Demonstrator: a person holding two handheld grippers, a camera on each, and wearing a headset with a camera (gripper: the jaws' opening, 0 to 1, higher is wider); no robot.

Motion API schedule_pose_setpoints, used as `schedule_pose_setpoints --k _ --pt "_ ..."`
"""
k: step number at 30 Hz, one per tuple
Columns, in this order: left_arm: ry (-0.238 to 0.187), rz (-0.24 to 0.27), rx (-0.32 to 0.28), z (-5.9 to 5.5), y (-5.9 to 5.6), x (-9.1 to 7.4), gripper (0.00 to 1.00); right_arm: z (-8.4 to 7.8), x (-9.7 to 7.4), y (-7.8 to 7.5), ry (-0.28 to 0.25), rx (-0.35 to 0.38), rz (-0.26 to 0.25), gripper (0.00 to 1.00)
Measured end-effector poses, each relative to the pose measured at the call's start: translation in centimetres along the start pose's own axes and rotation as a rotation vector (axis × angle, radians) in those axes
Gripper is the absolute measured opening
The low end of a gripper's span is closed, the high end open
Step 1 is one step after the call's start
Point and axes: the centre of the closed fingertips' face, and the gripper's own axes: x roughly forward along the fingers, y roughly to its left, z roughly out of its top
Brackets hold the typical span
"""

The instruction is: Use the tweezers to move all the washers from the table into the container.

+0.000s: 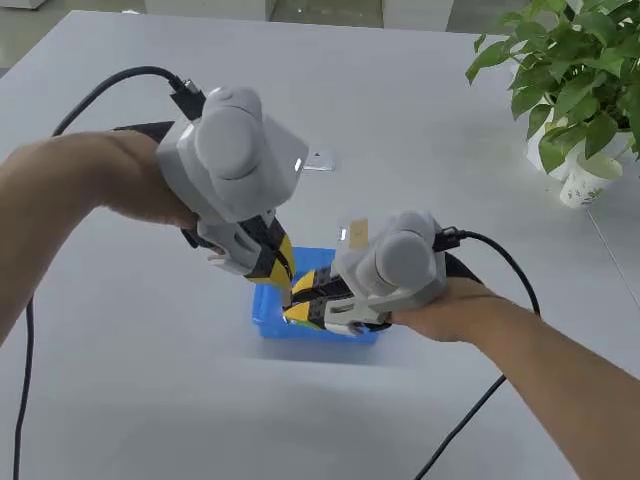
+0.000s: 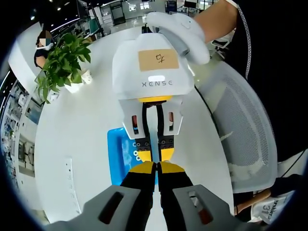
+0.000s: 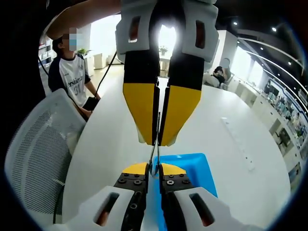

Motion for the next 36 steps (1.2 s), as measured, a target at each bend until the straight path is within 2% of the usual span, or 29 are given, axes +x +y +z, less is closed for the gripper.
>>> schedule_pose_setpoints --k 13,36 --pt "0.004 -0.003 0.001 -1.1 2.1 1.0 0.05 -1.2 0.9 -2.2 0.010 0.014 -0.008 0.09" --pt "0.009 -0.022 -0.024 -3.4 4.0 4.3 0.05 -4.4 3.5 -3.8 0.052 0.061 0.030 0.10"
